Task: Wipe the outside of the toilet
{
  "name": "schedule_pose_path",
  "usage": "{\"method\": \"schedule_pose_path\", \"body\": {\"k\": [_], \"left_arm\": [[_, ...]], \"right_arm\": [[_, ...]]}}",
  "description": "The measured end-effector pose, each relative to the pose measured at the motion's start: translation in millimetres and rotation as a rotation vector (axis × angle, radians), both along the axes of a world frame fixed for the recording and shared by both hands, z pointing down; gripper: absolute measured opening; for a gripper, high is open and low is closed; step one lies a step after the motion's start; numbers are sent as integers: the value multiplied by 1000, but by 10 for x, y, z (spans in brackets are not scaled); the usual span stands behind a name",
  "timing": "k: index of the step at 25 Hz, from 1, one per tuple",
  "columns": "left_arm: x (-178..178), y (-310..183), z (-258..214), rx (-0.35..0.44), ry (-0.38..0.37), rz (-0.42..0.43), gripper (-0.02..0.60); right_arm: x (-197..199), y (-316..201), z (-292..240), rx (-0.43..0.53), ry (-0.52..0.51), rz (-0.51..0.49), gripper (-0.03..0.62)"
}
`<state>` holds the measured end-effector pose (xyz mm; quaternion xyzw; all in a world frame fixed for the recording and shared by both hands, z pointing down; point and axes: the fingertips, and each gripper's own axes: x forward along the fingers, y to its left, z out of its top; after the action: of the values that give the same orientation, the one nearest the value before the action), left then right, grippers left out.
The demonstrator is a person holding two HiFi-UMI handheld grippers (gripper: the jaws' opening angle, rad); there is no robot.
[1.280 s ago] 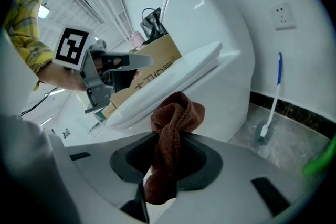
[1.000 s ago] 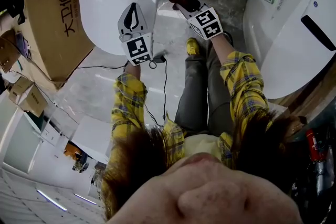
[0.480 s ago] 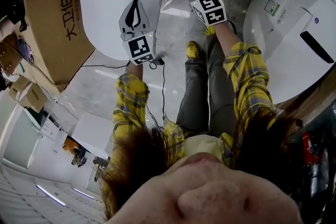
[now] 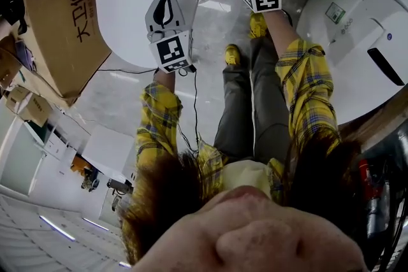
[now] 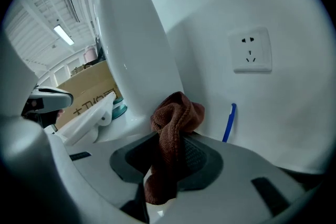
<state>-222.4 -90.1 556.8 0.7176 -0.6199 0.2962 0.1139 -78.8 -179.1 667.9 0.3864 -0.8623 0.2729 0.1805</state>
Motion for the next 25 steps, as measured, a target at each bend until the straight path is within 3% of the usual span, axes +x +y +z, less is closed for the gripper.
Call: {"method": "schedule_pose_path", "body": {"k": [4,8,17,25], "left_arm": [[15,-7,2,-2,5,-6,9],[24,-20,15,-1,8,-3,9],[40,35,32,-3,7,10,9],[25,126,42,-4,5,18,9]], "right_arm": [[-11,-152,-18,15,12,30,121],[-105,-149,44,15,25,-14,121],[-306,238,173,-33,12,-107,121],[-413,600,272,-70,1,-132,121]]}}
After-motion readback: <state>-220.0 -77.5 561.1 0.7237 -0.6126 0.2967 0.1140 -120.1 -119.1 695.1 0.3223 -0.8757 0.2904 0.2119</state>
